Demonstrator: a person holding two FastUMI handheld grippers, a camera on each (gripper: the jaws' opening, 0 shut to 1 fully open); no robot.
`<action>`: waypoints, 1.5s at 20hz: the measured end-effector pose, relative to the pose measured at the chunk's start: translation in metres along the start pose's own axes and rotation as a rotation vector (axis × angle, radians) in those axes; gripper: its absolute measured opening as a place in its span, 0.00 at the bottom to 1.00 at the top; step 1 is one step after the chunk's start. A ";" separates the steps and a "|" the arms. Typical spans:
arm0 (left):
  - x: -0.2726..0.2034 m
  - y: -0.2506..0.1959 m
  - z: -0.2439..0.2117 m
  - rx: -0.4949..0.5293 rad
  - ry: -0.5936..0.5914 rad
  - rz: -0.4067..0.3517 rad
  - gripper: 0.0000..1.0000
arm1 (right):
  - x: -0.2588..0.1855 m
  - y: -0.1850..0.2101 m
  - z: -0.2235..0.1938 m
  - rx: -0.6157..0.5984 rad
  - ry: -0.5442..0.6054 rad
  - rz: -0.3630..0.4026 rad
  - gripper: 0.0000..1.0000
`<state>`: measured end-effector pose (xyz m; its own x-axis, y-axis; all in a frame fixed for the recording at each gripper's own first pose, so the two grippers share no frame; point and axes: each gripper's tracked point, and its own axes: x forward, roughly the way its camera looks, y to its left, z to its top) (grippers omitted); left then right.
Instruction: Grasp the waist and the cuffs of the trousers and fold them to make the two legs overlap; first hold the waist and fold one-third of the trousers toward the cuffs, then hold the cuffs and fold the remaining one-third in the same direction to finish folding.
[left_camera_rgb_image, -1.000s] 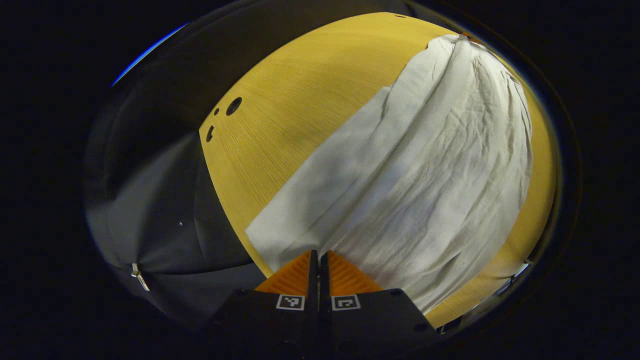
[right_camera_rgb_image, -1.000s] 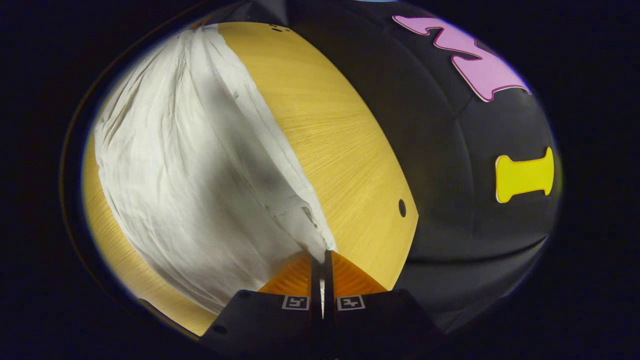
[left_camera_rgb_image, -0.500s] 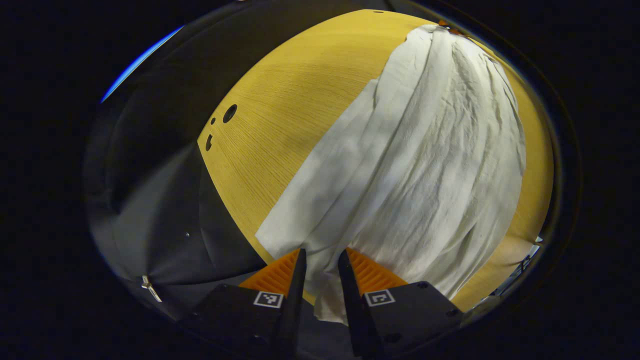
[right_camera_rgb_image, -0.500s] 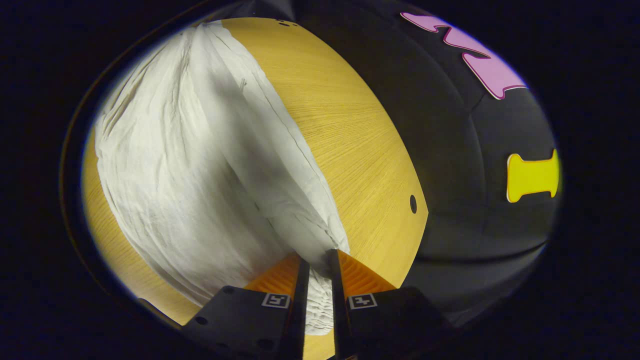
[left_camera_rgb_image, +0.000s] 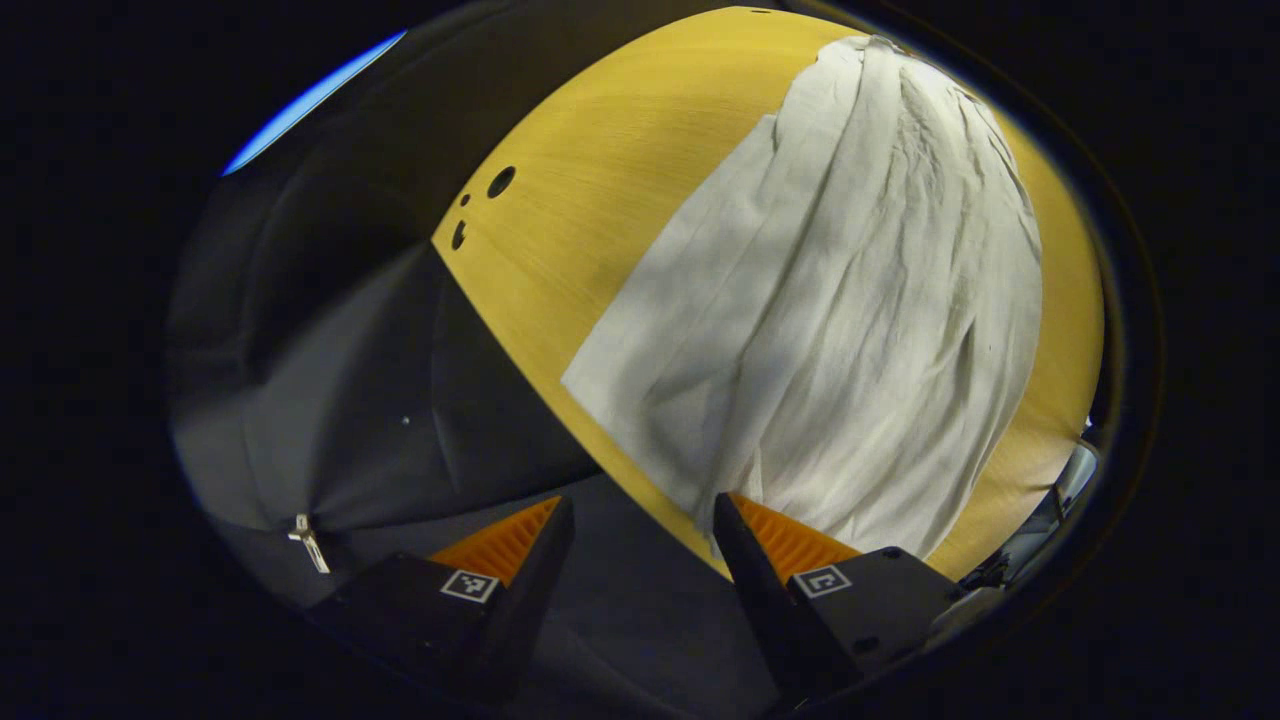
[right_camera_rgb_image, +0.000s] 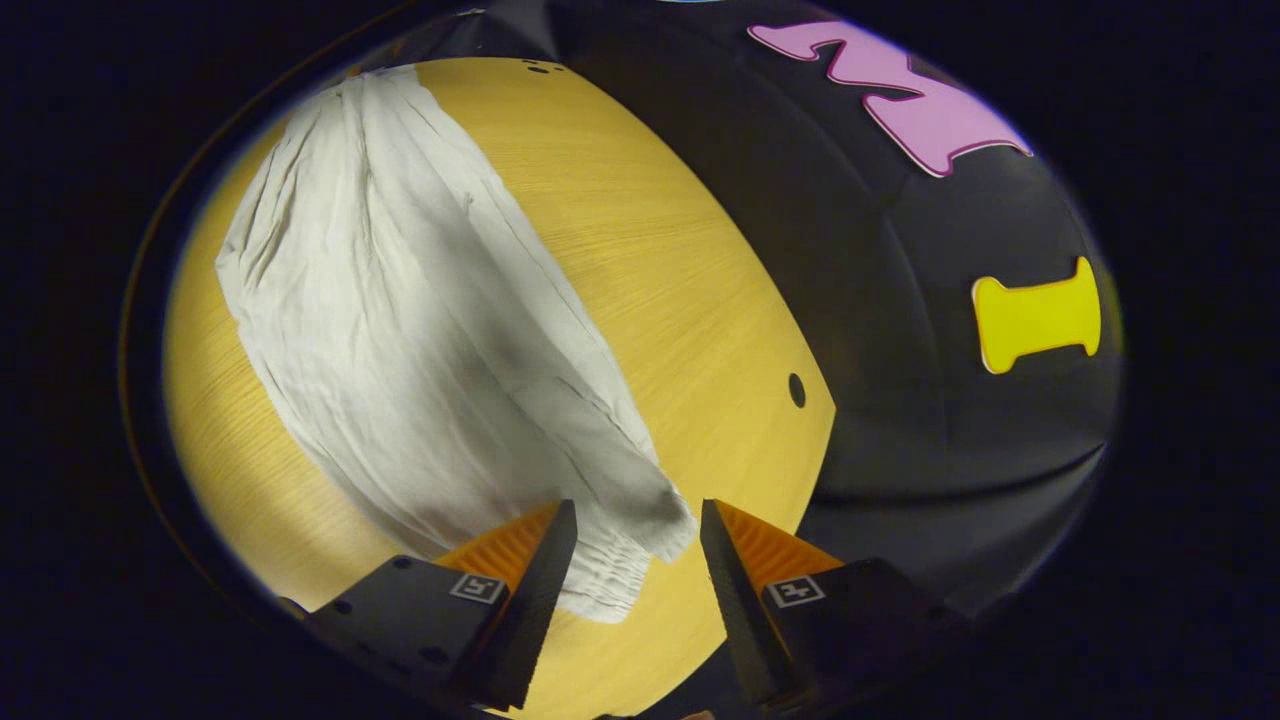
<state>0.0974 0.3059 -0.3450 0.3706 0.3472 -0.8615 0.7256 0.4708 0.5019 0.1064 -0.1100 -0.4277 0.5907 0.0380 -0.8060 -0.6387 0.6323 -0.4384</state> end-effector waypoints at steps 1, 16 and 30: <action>-0.007 0.001 -0.008 -0.016 0.000 0.011 0.92 | -0.008 -0.011 -0.008 0.038 0.006 -0.024 0.83; -0.129 -0.065 0.025 -0.880 -0.417 -0.031 0.97 | -0.077 0.045 -0.026 1.318 -0.086 0.000 0.91; -0.157 -0.093 0.107 -1.555 -0.687 -0.215 0.95 | -0.026 0.051 -0.035 1.711 -0.017 0.017 0.91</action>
<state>0.0340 0.1212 -0.2646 0.8127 -0.0130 -0.5825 -0.2573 0.8890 -0.3788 0.0415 -0.1057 -0.4425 0.6019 0.0533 -0.7968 0.5647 0.6771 0.4718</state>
